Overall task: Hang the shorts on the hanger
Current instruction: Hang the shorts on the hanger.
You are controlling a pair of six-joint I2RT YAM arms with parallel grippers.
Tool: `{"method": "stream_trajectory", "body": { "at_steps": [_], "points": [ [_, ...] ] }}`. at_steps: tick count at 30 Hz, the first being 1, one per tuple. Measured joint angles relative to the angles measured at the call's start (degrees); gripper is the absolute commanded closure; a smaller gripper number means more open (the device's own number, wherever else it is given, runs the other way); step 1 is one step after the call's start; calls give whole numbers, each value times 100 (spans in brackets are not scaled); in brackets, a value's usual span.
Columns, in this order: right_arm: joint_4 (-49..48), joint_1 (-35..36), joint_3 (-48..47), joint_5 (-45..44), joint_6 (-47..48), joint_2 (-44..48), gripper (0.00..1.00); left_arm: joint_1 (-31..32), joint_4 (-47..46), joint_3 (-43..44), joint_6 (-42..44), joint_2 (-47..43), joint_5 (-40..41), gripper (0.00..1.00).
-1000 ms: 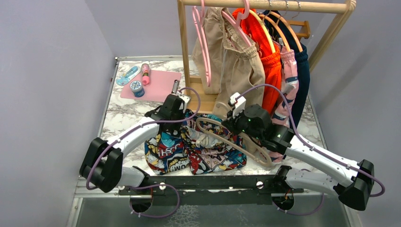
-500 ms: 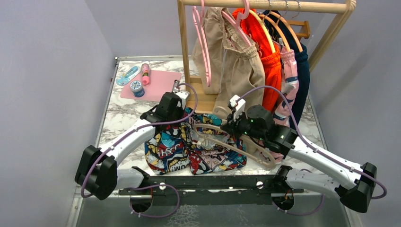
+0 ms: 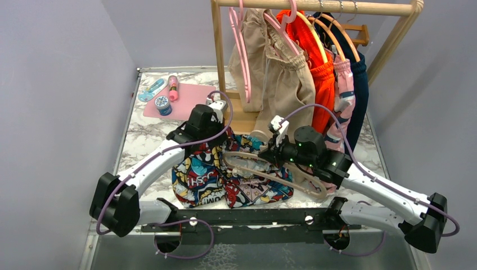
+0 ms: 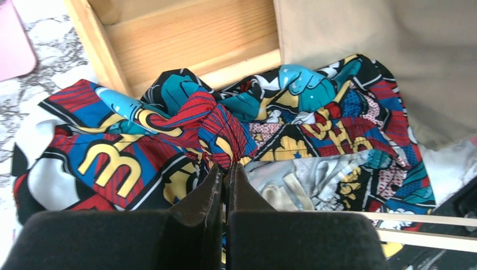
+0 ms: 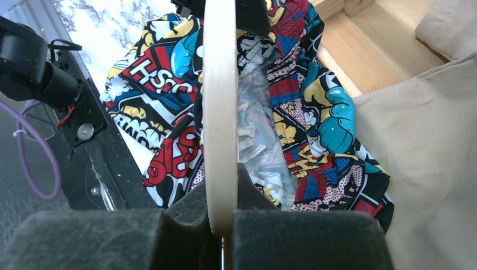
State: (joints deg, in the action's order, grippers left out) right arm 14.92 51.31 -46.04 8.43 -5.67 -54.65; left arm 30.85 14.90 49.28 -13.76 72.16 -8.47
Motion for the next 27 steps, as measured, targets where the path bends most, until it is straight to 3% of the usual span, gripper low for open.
{"method": "stream_trajectory", "body": {
  "at_steps": [10,14,18,21,27],
  "points": [
    [-1394,-2,1010,-765,-492,-44,99,0,-162,-219,-310,-35,-247,100],
    [-1790,2,1130,-914,-595,-175,99,0,-151,-245,-345,-140,-258,65],
    [-2002,2,1132,-951,-678,-352,99,0,-22,-245,-350,-227,-236,43],
    [-2048,2,1156,-970,-702,-358,99,0,179,-245,-293,-365,-153,35],
    [-2063,2,1167,-1082,-745,-358,99,0,503,-243,-42,-774,278,34]
  ]
}}
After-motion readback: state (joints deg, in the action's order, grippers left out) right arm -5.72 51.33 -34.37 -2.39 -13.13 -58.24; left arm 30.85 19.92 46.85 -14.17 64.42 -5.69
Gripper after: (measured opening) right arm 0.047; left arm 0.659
